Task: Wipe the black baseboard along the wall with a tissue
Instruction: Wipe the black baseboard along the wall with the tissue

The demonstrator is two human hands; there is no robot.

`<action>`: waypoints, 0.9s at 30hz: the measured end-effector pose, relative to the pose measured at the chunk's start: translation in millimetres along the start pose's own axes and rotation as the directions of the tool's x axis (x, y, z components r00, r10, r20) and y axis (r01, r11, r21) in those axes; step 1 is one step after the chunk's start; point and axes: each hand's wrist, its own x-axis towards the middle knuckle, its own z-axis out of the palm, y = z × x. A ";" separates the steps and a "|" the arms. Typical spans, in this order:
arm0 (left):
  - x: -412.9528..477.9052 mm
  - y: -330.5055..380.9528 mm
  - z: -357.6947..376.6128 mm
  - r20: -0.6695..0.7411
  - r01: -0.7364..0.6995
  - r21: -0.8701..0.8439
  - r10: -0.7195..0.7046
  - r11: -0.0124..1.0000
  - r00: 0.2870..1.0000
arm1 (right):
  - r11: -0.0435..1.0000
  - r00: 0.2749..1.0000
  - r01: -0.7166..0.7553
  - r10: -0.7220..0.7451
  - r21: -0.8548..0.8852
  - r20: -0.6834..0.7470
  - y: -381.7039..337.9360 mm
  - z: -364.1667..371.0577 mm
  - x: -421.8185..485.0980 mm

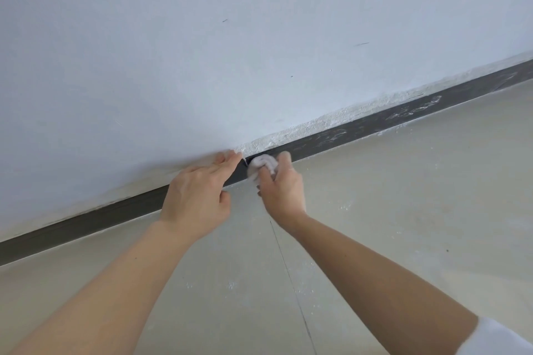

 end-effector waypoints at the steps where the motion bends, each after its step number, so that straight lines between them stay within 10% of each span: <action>1: 0.3 -0.3 0.5 -0.002 -0.002 0.010 0.002 1.000 1.000 | 0.999 0.998 -0.027 0.030 0.047 -0.054 1.5 -10.1 3.7; 8: 0.2 1.4 -1.7 0.062 0.104 0.028 -0.105 0.994 0.993 | 0.968 0.929 -0.131 0.195 0.214 -0.316 15.6 -61.1 19.0; 16: 4.9 -5.2 3.9 0.095 0.186 -0.113 -0.176 0.976 0.980 | 0.993 0.967 0.101 -0.085 -0.057 0.241 -5.4 20.1 -21.1; 27: 2.9 -2.6 1.1 0.097 0.174 -0.119 -0.163 0.978 0.982 | 0.949 0.970 -0.086 0.149 0.303 -0.191 -1.0 -44.5 8.7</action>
